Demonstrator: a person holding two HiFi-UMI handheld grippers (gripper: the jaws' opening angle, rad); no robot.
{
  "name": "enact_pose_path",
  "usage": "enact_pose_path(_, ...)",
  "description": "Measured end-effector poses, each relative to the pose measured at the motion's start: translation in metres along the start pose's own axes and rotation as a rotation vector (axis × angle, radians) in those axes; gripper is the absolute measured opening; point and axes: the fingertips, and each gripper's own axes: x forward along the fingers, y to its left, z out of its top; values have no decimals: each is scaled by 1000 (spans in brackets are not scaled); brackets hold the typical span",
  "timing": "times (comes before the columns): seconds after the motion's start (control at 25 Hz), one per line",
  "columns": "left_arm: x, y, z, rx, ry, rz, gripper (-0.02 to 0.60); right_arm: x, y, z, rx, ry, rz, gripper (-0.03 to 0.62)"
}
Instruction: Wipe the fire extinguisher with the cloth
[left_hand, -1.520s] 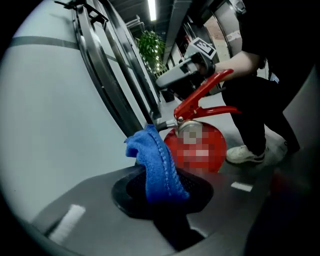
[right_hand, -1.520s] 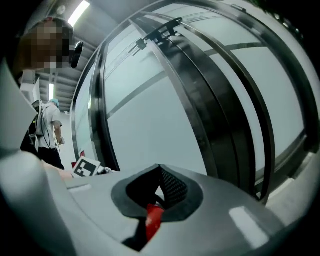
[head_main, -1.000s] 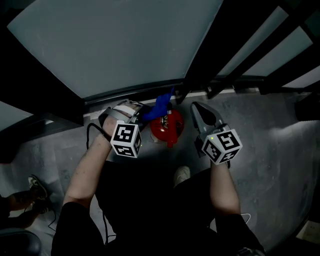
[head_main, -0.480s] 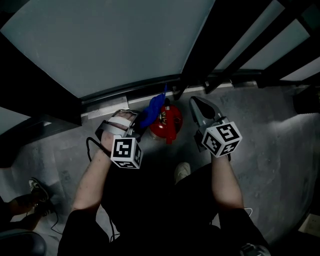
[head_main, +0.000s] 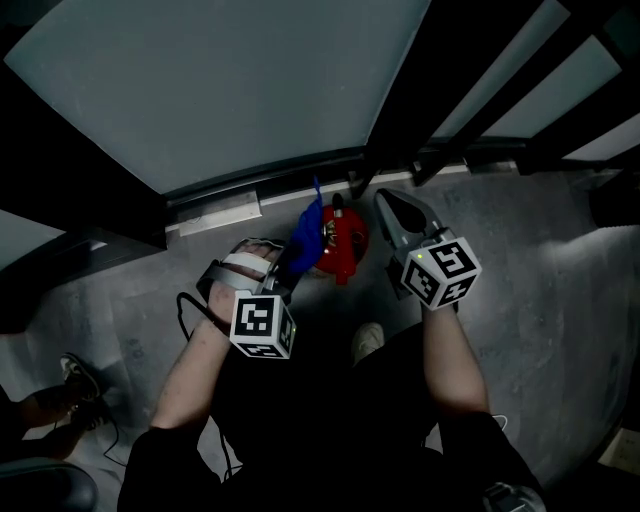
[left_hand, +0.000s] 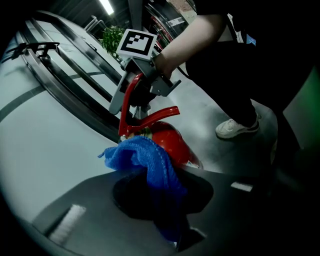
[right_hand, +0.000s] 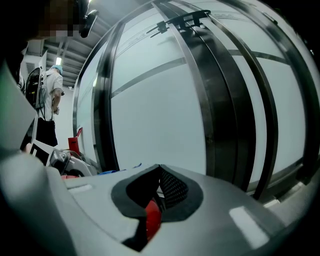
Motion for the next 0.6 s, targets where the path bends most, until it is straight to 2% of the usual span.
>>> enact_pose_path(0.16, -2, -8, 7, -40, -20, -14, 74, 1, 0, -2, 1, 8, 3, 3)
enact_pose_path(0.6, -2, -31, 29, -60, -86, -46, 75, 5, 14, -2, -17, 17, 40, 3)
